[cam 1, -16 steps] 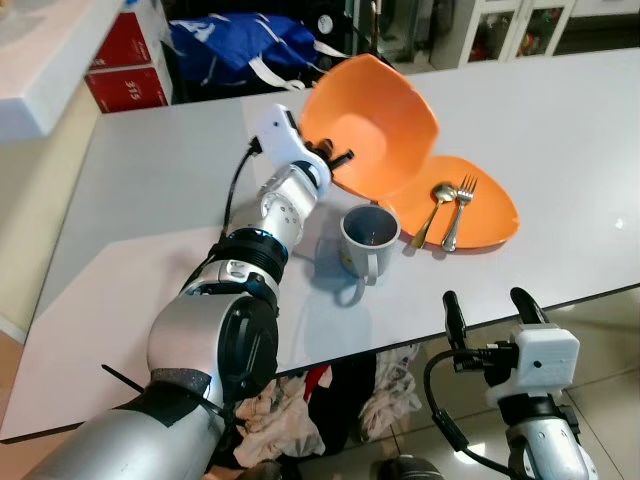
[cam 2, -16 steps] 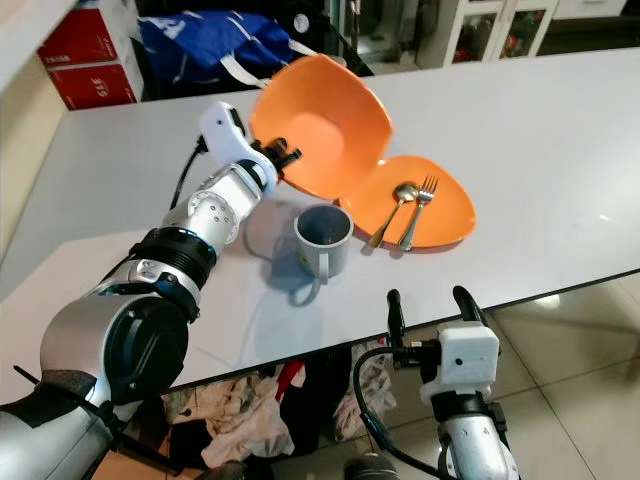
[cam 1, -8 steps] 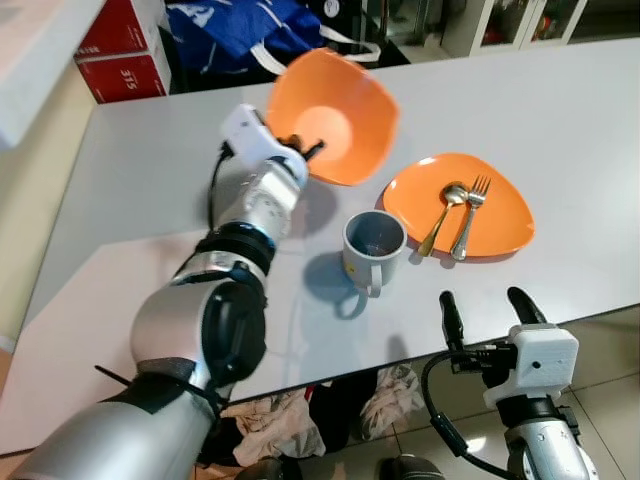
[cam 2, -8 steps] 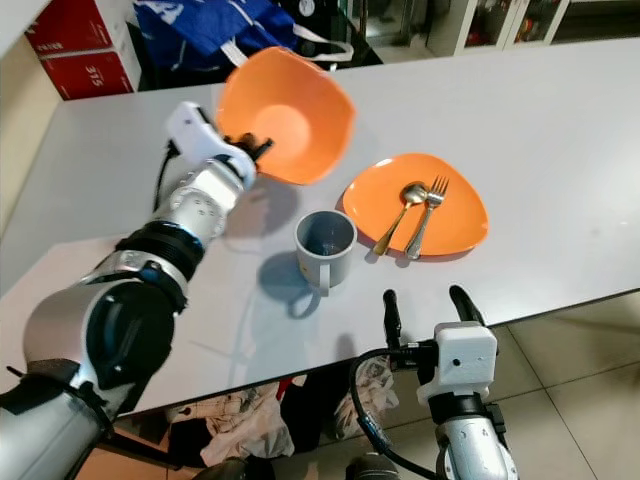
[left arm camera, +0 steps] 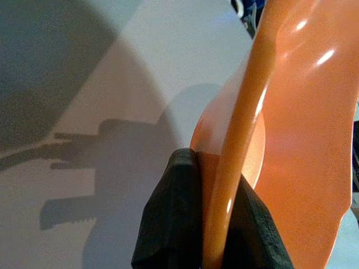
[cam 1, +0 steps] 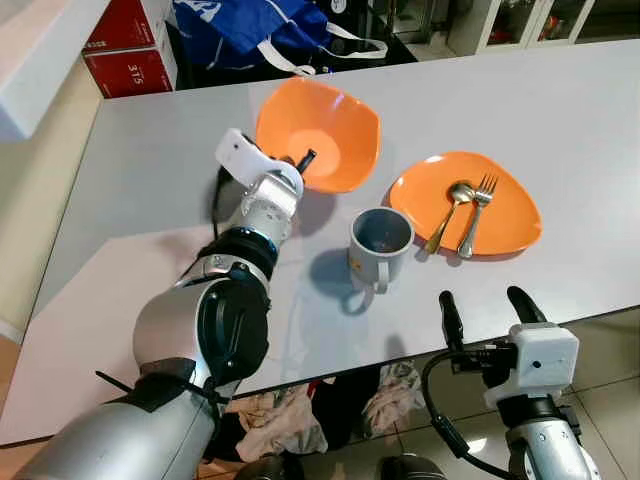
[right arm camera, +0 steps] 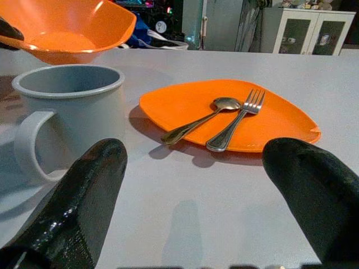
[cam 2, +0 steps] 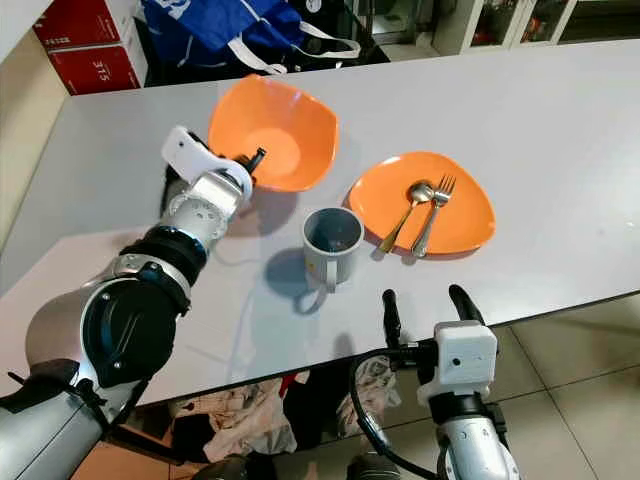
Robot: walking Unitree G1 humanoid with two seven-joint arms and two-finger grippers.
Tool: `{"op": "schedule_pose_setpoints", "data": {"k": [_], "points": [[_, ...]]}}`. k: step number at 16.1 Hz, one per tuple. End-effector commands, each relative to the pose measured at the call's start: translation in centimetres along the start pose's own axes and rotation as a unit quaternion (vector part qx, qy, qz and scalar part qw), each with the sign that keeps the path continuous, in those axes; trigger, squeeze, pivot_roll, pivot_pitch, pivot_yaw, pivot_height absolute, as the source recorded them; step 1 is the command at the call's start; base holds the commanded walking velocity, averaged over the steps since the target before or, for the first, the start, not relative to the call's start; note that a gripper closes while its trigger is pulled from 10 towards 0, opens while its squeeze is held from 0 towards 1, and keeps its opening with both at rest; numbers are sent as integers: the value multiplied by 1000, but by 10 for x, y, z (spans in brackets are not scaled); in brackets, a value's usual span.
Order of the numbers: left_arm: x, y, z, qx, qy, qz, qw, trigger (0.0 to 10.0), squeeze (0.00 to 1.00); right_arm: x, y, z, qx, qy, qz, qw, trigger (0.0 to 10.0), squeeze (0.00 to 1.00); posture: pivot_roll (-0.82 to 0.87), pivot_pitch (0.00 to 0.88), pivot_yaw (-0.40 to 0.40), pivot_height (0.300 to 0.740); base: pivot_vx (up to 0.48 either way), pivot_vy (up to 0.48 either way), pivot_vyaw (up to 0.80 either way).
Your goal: Setting the table
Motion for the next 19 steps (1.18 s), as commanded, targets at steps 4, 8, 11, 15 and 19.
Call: {"op": "schedule_pose_setpoints", "data": {"k": [4,8,11,15,19], "points": [[-10,4,-1,5,-21,-19,1000,0,0,1,-3,-3,7,-6,-2,1000,10000,0,-295,74,66,736,0,0,0],[-18,-6,-1,36,-36,-20,999,0,0,0,-3,-6,8,-9,-4,1000,10000,0,-313,79,62,736,0,0,0],[-26,-18,-1,58,-48,-32,997,0,0,1,-1,-8,11,-11,-8,1000,10000,0,-326,86,58,736,0,0,0],[-27,-18,-1,54,-50,-29,997,0,0,1,0,-7,13,-12,-9,1000,10000,0,-322,85,56,736,0,0,0],[-29,-19,-1,56,-54,-27,997,10000,1000,1,-2,-5,15,-12,-8,1000,10000,0,-317,81,56,736,0,0,0]]}}
Point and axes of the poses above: a point about 5 cm out from each wrist's last joint towards the gripper, its own z axis pointing out of the wrist towards the gripper, its own x axis along the axis of the wrist's last joint, y = z × x, the point moved 2 cm from there along z, pointing out of the wrist towards the gripper, and after that the axes turned 10 degrees about z, right-handed, at the moved point
